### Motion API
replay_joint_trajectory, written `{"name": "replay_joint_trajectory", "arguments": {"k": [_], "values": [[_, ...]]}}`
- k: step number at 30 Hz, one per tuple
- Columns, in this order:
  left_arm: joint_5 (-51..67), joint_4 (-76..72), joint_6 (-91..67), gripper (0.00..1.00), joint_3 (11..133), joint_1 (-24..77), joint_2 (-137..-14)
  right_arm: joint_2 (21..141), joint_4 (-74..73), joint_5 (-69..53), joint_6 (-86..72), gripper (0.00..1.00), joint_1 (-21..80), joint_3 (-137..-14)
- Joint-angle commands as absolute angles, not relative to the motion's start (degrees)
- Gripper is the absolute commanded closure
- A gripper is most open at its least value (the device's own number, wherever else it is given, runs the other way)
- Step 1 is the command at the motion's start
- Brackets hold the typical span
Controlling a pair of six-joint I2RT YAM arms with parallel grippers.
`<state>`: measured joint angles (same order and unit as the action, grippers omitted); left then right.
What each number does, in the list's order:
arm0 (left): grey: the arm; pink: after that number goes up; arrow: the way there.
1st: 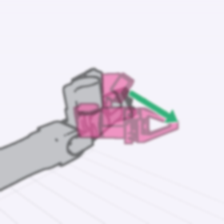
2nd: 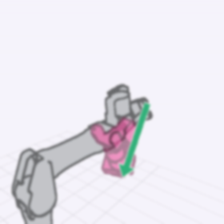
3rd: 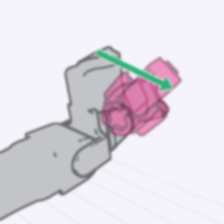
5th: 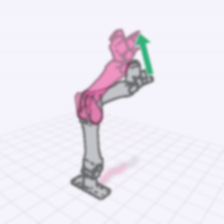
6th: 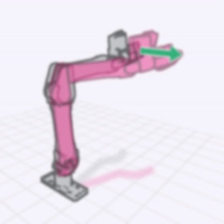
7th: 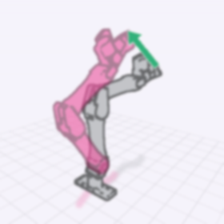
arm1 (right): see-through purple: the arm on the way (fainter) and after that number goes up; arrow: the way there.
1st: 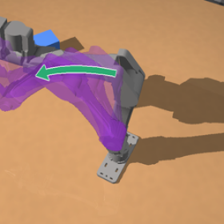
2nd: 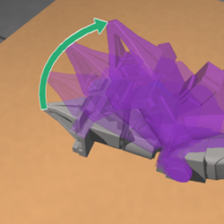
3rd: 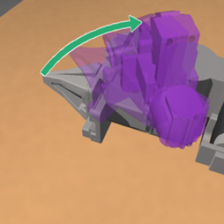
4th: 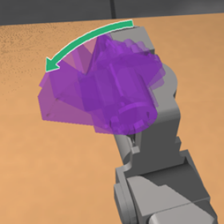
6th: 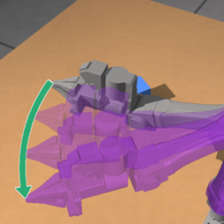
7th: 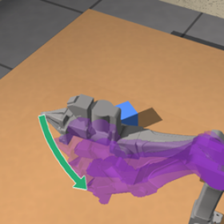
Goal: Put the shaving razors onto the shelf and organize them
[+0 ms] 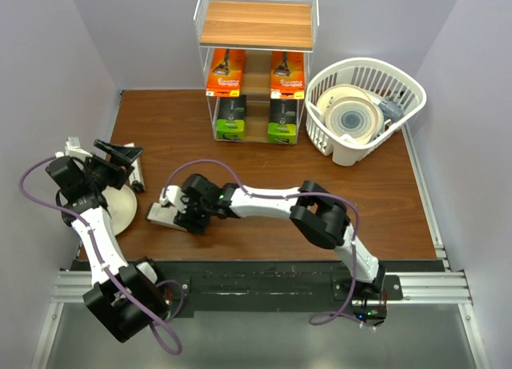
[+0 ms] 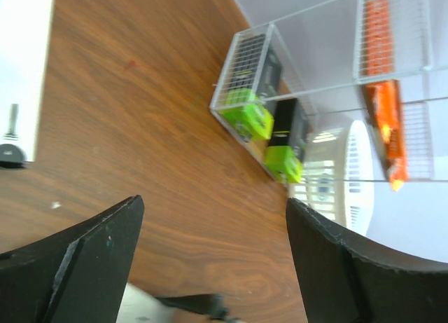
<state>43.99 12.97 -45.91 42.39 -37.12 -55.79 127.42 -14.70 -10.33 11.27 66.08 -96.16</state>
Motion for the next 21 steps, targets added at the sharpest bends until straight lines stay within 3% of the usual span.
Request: {"name": "replay_joint_trajectory", "arguments": {"k": [1, 4, 10, 11, 14, 17, 21], "values": [[37.98, 21.75, -30.90, 0.18, 46.75, -36.65, -58.79, 117.78, -18.28, -12.39, 15.38, 0.51, 62.50, -88.61], [33.14, 30.90, -24.97, 0.27, 48.08, -35.60, -62.31, 112.69, -18.54, -13.27, 16.26, 0.50, 60.22, -81.67], [30.15, 28.84, -22.50, 0.68, 39.03, -29.64, -65.57, 104.59, -19.69, -12.83, 19.07, 0.48, 57.83, -71.03], [30.15, 27.17, -22.94, 0.79, 38.33, -28.49, -65.48, 103.89, -19.60, -12.92, 19.07, 0.48, 57.57, -70.49], [28.66, 24.80, -23.03, 0.93, 36.48, -24.27, -65.65, 103.19, -19.16, -13.09, 18.98, 0.47, 57.31, -69.00], [28.48, 22.77, -22.76, 1.00, 34.63, -21.45, -68.11, 103.01, -18.81, -13.80, 18.81, 0.47, 57.13, -68.38], [28.30, 20.57, -22.33, 1.00, 34.19, -18.99, -72.15, 103.27, -18.28, -14.32, 17.76, 0.47, 57.04, -68.64]]}}
